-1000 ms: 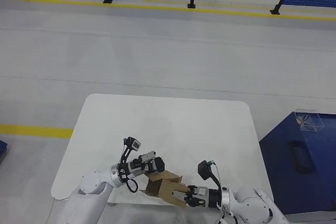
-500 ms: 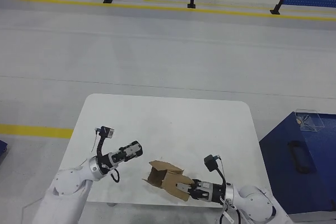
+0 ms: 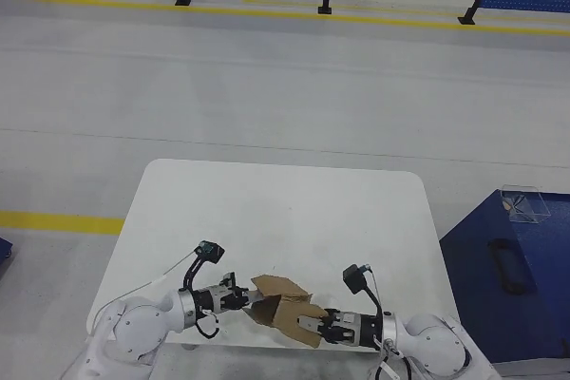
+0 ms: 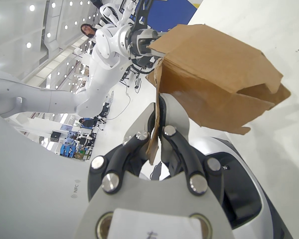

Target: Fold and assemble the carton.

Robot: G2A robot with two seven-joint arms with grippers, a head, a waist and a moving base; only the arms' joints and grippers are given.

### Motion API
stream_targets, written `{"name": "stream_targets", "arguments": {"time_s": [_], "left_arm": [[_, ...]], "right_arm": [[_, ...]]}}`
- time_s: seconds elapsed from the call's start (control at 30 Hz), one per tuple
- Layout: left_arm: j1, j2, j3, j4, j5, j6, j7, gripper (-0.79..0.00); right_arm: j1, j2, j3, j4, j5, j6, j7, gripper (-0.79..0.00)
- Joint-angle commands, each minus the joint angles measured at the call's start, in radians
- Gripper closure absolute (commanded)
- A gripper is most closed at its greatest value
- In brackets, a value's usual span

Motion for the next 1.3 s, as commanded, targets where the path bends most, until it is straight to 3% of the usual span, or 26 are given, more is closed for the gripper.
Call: {"name": "stream_targets", "arguments": {"time_s": [0.0,0.03,0.1,0.17,0.2,0.4,0.43,0.47,0.5,0.67,0.83,1.1,1.27], "left_arm": [[-0.018,-0.002,0.034,0.013,0.005,0.011,-0.012,-0.686],[-0.031,-0.004,0.048,0.024,0.005,0.024,-0.013,-0.69],[-0.046,-0.005,0.07,0.038,0.024,0.04,-0.021,-0.576],[-0.067,-0.007,0.099,0.055,0.041,0.051,-0.031,-0.332],[-0.072,-0.007,0.106,0.062,0.049,0.057,-0.036,0.0],[-0.093,-0.007,0.132,0.072,0.047,0.071,-0.048,0.0],[-0.092,-0.006,0.129,0.072,0.031,0.072,-0.048,0.0],[-0.091,-0.005,0.127,0.072,0.018,0.073,-0.052,0.0],[-0.091,-0.005,0.124,0.072,0.002,0.075,-0.057,0.0],[-0.089,-0.005,0.095,0.087,-0.161,0.125,-0.07,0.0],[-0.101,-0.019,0.049,0.15,-0.593,0.174,-0.079,0.0],[-0.097,-0.021,0.05,0.152,-0.626,0.172,-0.068,0.0],[-0.133,-0.049,0.088,0.265,-1.076,0.503,-0.105,0.0]], "right_arm": [[0.001,0.001,-0.004,-0.004,-0.006,0.001,0.001,0.0],[0.002,0.001,-0.007,-0.007,-0.009,0.003,0.002,0.0],[0.003,0.002,-0.01,-0.01,-0.009,0.002,0.001,0.0],[0.005,0.003,-0.012,-0.011,-0.009,0.0,0.002,0.0],[0.006,0.003,-0.012,-0.012,-0.009,0.0,0.001,0.0],[0.009,0.006,-0.008,-0.005,-0.007,0.004,-0.009,0.0],[0.01,0.006,-0.006,-0.004,-0.01,0.009,-0.013,-0.083],[0.011,0.007,-0.005,-0.004,-0.011,0.011,-0.014,-0.628],[0.011,0.007,-0.004,-0.002,-0.013,0.013,-0.015,-0.785],[0.016,0.012,0.037,0.01,0.009,0.02,-0.049,-0.785],[-0.008,0.017,0.126,0.003,0.167,-0.02,-0.119,-0.785],[-0.008,0.016,0.133,0.002,0.144,-0.005,-0.147,-0.785],[-0.028,0.006,0.142,-0.02,-0.189,0.14,-0.431,-0.785]]}}
